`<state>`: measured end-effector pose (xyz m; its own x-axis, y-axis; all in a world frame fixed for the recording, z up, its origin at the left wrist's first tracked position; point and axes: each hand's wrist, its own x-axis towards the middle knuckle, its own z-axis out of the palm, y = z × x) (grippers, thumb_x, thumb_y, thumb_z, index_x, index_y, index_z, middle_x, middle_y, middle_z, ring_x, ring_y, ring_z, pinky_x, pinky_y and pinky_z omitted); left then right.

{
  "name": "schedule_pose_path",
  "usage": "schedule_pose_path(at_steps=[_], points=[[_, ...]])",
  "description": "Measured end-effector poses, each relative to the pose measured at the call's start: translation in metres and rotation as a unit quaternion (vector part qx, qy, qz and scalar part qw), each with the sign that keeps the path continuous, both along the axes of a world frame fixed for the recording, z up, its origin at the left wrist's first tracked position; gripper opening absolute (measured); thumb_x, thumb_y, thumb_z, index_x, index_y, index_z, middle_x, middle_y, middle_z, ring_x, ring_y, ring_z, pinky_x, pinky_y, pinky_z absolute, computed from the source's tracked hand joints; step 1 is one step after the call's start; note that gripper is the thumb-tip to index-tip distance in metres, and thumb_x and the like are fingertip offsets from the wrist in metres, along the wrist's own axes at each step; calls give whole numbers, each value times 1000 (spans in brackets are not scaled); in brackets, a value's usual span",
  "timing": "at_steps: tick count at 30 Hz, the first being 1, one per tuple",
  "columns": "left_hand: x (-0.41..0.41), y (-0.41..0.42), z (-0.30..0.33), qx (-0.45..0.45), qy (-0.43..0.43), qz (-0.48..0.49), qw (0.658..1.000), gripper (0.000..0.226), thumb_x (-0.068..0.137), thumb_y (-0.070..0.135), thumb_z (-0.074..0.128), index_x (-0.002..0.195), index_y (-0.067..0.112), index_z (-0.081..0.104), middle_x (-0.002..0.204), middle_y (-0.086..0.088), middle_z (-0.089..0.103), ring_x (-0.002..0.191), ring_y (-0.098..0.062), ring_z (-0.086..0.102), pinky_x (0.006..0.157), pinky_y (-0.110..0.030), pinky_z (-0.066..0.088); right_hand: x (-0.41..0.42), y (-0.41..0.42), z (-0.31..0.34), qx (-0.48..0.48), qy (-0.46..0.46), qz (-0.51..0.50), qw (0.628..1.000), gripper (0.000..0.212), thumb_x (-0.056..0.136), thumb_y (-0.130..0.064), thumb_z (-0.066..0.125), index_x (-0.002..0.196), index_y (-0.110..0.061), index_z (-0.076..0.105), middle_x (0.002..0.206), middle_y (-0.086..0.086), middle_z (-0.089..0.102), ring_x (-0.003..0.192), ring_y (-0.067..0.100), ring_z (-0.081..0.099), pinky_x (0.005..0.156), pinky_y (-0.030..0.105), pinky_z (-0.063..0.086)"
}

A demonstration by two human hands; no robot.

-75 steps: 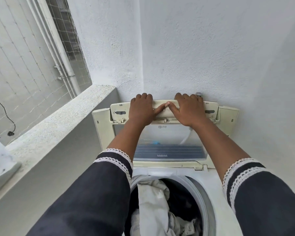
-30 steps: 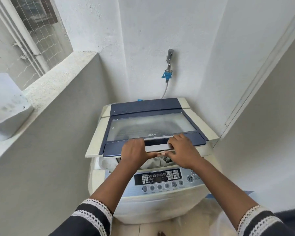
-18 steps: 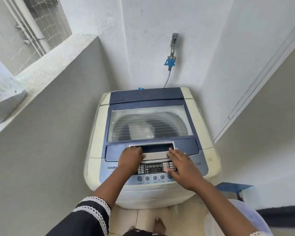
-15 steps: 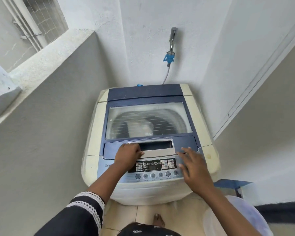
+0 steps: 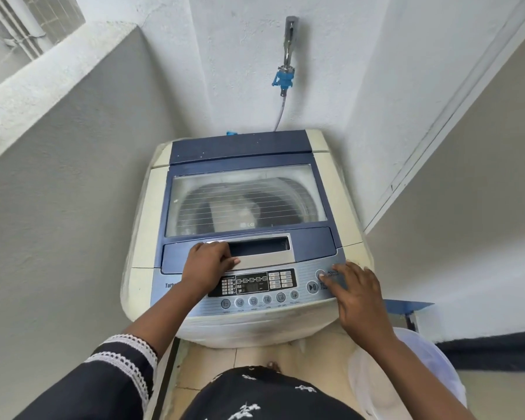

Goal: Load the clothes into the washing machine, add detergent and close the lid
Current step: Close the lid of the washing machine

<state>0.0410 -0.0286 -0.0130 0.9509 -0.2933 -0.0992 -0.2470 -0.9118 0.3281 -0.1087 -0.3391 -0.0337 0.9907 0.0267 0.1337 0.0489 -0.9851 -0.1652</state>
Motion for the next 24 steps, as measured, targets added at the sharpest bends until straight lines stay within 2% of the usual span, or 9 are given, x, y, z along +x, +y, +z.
schedule_pose_path(at_steps=[3, 7, 11, 16, 19, 24], points=[[0, -1, 0, 6, -5, -4, 1000, 27, 92, 48, 60, 81, 24, 55, 82, 7, 62, 76, -15, 48, 87, -33, 37, 2, 2, -2, 2, -8, -8, 1000, 54, 83, -16, 33, 124, -22, 69, 128, 9, 60, 127, 35, 44, 108, 51, 26], [2, 0, -3, 15, -12, -13, 1000, 27, 93, 47, 60, 81, 24, 53, 78, 10, 55, 74, -14, 46, 91, -35, 39, 7, 14, -1, 11, -13, -39, 999, 53, 77, -12, 34, 115, -19, 72, 123, 8, 61, 124, 33, 46, 107, 49, 26], [1, 1, -7, 21, -27, -22, 999, 27, 93, 47, 59, 82, 23, 54, 80, 8, 60, 76, -16, 51, 93, -35, 39, 16, 25, 4, 20, -16, -61, 998, 48, 80, -15, 29, 101, -17, 72, 121, 7, 60, 122, 32, 49, 107, 51, 27], [0, 5, -13, -3, -48, -31, 998, 28, 92, 46, 61, 83, 20, 57, 79, 7, 62, 76, -18, 53, 95, -36, 37, 15, 23, -1, -5, -19, -44, 999, 48, 80, -13, 28, 101, -17, 70, 128, 9, 59, 125, 34, 52, 109, 54, 24], [-3, 6, -21, -31, -60, -23, 997, 28, 92, 46, 60, 82, 20, 57, 79, 8, 62, 78, -18, 54, 97, -37, 37, 19, 19, 0, 16, -22, -57, 998, 47, 81, -19, 28, 99, -21, 72, 128, 7, 60, 125, 33, 52, 110, 53, 21], [-11, 6, -34, -83, -84, -16, 993, 41, 94, 56, 39, 87, 21, 60, 85, 8, 61, 82, -19, 54, 101, -45, 37, 16, 11, 4, 17, -31, -28, 999, 46, 78, -19, 33, 102, -25, 72, 111, -4, 66, 118, 27, 55, 110, 53, 21]])
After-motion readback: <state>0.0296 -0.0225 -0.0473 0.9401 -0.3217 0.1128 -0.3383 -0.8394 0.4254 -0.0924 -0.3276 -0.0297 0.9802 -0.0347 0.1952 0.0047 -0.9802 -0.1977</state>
